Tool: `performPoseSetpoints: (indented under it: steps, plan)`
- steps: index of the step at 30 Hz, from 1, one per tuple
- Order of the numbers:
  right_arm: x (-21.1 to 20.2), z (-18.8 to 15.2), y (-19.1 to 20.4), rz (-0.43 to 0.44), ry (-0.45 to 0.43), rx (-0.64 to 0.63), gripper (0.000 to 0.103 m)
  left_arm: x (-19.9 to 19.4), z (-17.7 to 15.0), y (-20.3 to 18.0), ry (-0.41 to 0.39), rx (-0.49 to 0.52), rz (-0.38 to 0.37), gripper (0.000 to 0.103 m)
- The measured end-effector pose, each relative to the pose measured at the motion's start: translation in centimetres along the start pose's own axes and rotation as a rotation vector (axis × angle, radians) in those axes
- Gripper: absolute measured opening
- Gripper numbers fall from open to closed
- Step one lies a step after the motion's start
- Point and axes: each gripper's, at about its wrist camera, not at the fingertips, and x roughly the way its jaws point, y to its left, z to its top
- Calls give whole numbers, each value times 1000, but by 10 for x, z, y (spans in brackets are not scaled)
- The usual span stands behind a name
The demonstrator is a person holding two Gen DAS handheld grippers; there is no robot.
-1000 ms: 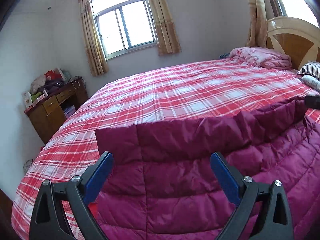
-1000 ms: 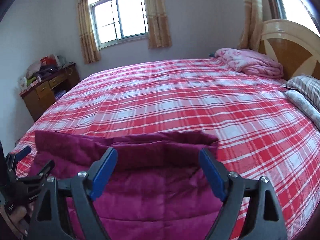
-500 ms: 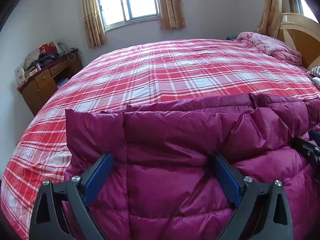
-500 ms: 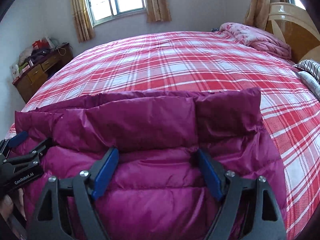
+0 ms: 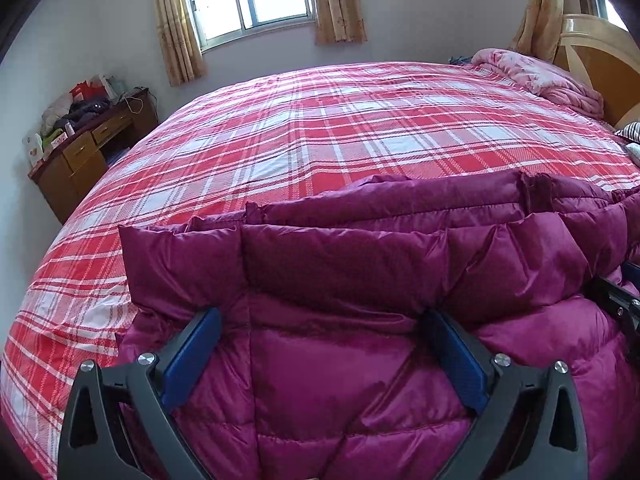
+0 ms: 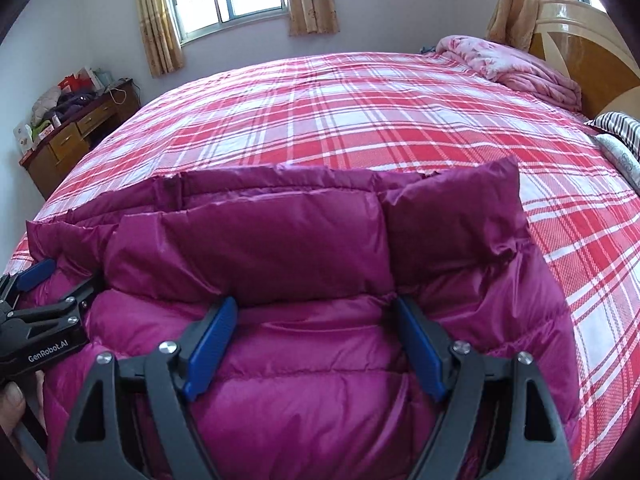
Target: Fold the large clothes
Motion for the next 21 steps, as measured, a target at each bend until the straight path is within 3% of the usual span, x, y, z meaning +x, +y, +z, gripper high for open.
performPoseSetpoints:
  steps: [21]
  plan:
    - [8, -3, 6, -67, 48, -38, 84, 15, 2, 1, 65, -6, -42, 102]
